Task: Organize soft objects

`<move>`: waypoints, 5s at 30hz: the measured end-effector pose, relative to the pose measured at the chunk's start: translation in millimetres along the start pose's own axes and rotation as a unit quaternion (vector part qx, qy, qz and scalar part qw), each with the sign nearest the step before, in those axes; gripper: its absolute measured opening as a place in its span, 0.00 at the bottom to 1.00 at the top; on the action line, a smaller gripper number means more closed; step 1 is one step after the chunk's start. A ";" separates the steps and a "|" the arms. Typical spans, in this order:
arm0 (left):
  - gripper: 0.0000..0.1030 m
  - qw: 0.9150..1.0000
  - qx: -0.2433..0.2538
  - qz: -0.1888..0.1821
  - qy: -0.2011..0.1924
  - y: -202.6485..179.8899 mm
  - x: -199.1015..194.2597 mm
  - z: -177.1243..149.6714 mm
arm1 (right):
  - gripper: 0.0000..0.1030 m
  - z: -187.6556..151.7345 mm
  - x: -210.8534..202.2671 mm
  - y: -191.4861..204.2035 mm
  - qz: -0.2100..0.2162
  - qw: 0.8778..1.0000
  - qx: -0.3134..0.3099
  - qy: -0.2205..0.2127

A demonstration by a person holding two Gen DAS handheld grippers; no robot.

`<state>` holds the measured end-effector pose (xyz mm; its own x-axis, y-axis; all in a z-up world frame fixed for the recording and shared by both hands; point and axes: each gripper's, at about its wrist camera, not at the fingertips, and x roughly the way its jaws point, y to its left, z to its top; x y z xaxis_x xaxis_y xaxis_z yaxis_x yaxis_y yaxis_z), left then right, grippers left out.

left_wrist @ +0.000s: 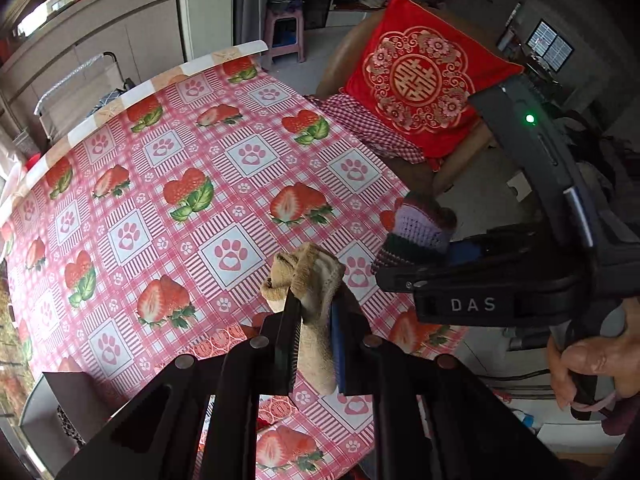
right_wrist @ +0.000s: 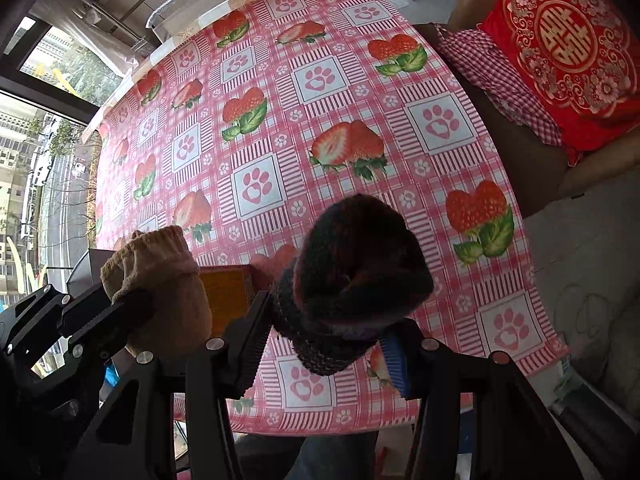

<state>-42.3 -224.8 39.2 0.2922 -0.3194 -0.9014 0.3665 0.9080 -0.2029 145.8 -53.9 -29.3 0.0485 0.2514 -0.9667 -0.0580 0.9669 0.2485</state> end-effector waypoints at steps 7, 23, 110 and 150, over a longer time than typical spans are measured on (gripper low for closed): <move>0.15 0.998 0.050 -0.023 0.003 -25.2 -13.2 -35.5 | 0.51 -39.2 -2.8 2.0 -0.009 1.000 0.009 0.003; 0.15 0.999 0.035 -0.022 0.003 1.0 -52.0 -115.7 | 0.51 -100.4 10.2 55.0 0.000 0.998 -0.049 0.027; 0.15 0.891 -0.390 0.228 0.040 219.7 -103.9 -283.0 | 0.55 -99.3 61.3 312.1 0.166 0.929 -0.330 0.027; 0.78 0.851 -0.443 0.281 0.011 242.9 -124.7 -290.7 | 0.99 -102.1 87.3 424.7 0.042 0.897 -0.429 0.100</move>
<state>-246.5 114.5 -8.8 0.1809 0.2284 -0.9566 -0.6389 0.7667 0.0622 23.5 374.2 -14.4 -0.1676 0.2258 -0.9597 -0.8035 0.5327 0.2657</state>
